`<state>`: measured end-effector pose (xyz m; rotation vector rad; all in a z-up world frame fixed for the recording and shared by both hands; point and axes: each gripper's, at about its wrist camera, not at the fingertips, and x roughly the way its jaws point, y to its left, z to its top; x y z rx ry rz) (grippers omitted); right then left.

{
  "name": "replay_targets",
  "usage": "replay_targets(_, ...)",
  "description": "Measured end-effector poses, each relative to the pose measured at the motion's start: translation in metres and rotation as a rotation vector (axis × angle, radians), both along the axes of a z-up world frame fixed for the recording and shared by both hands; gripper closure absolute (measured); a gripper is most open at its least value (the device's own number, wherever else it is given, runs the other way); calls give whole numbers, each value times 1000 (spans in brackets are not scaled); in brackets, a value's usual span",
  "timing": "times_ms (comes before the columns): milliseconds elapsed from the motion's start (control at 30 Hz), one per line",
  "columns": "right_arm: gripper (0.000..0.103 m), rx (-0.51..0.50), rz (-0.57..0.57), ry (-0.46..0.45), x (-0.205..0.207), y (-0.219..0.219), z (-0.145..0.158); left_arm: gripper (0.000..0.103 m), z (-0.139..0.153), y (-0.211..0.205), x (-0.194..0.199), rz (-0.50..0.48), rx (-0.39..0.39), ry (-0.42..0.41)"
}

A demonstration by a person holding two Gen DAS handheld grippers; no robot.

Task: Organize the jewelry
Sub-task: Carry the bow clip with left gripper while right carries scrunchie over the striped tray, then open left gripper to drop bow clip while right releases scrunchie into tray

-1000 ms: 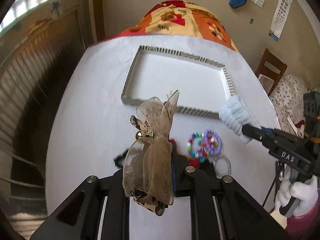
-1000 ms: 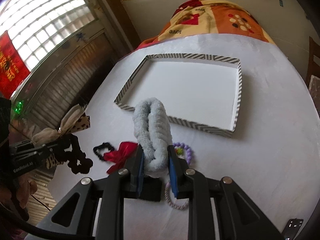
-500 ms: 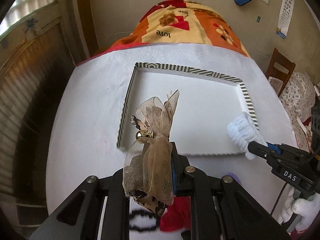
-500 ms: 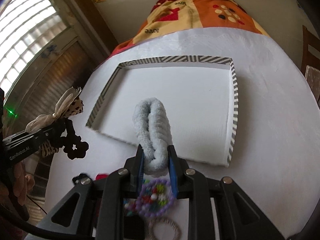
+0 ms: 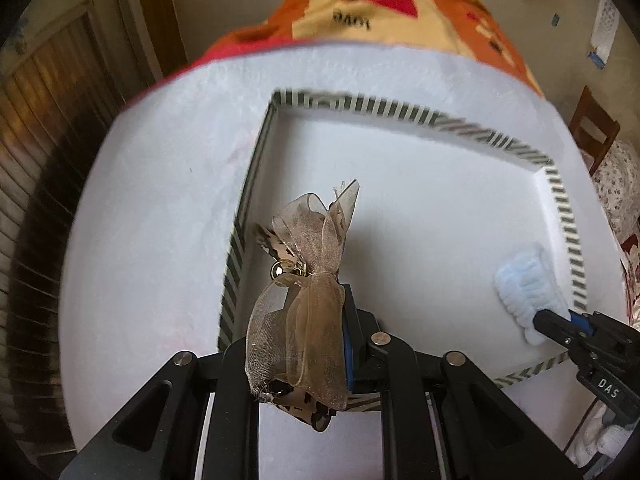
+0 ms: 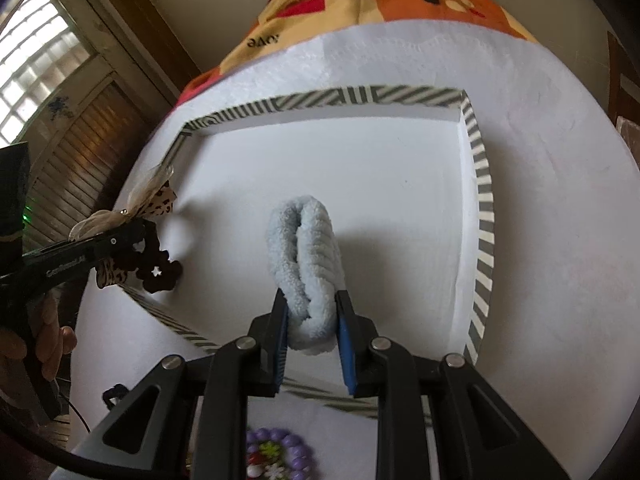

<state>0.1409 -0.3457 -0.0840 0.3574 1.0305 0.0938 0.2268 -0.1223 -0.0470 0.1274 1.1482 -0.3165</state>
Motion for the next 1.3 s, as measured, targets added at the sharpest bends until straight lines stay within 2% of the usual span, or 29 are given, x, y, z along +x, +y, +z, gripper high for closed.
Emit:
replay_targets(167,81,24,15,40,-7,6,-11,103,-16,5,-16,-19,14,78)
replay_targets(500,80,65,50,101,-39,12,-10,103,-18,19,-59,-25,-10,159)
replay_targets(567,80,41,43,90,-43,12,-9,103,-18,19,-66,-30,-3,152)
replay_targets(667,72,35,4,75,-41,5,-5,103,-15,15,-62,-13,5,140)
replay_targets(733,59,26,-19,63,-38,1,0,99,-12,11,-62,-3,18,116)
replay_targets(900,41,11,-37,15,-45,-2,18,89,4,10,-55,10,-19,61)
replay_targets(967,40,3,-31,13,-49,1,21,89,11,11,-56,16,-36,52)
replay_targets(1100,40,-5,-33,-6,-60,6,31,88,24,20,-67,29,-21,-7)
replay_targets(1300,40,-23,-16,-60,-85,15,55,85,46,29,-88,44,-60,-55)
